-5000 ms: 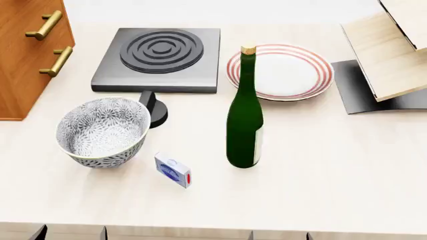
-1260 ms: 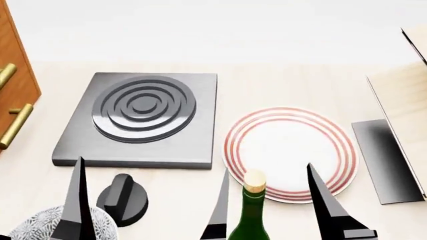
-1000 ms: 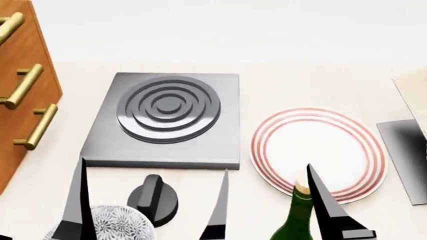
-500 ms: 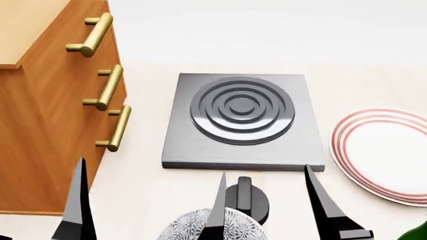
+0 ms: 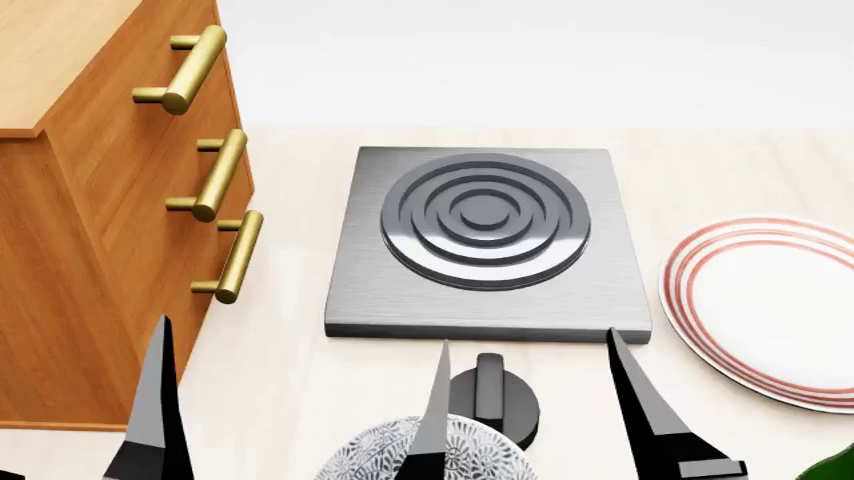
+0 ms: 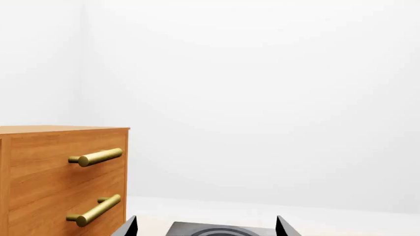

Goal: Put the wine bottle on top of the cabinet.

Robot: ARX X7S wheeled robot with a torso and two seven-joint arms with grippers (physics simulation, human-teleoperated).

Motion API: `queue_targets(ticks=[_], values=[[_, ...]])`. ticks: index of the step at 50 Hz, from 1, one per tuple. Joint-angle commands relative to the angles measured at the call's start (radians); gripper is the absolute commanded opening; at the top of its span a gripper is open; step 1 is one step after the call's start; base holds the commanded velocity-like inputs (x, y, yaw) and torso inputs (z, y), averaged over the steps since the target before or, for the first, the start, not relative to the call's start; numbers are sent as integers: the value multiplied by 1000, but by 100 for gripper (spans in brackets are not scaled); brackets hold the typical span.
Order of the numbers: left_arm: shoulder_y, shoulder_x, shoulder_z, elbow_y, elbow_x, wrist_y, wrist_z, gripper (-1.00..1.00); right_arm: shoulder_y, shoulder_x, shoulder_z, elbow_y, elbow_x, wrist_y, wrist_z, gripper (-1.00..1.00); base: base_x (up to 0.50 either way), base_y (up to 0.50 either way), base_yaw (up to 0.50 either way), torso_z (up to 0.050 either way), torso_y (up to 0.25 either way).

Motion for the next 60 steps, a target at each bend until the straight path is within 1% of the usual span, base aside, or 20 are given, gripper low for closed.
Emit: queue_targets(ticks=[1, 5, 12, 15, 22, 39, 48, 60], values=[[3, 12, -26, -1, 0, 7, 24, 100, 5, -11, 7, -7, -33, 18, -6, 100, 0, 0, 0, 0, 0], [9, 8, -24, -15, -2, 21, 20, 100, 4, 7, 32, -32, -34, 51, 5, 100, 0, 0, 0, 0, 0], [5, 5, -16, -17, -5, 21, 16, 100, 78, 30, 99, -80, -7, 161, 20, 100, 0, 0, 0, 0, 0], [2, 3, -20, -8, -10, 11, 13, 100, 96, 39, 124, -83, 1, 182, 23, 100, 0, 0, 0, 0, 0], [3, -3, -21, -10, -16, 16, 6, 100, 71, 53, 185, -45, 12, 152, 28, 100, 0, 0, 0, 0, 0], [3, -15, -21, -13, -31, 22, -8, 100, 7, 95, 373, -53, 69, 158, 45, 100, 0, 0, 0, 0, 0], [-1, -19, -12, -18, -36, 22, -15, 100, 17, 111, 413, -34, 81, 166, 47, 100, 0, 0, 0, 0, 0], [-2, -27, -9, -18, -44, 25, -25, 100, -74, 105, 505, 3, 90, 94, 45, 100, 0, 0, 0, 0, 0]])
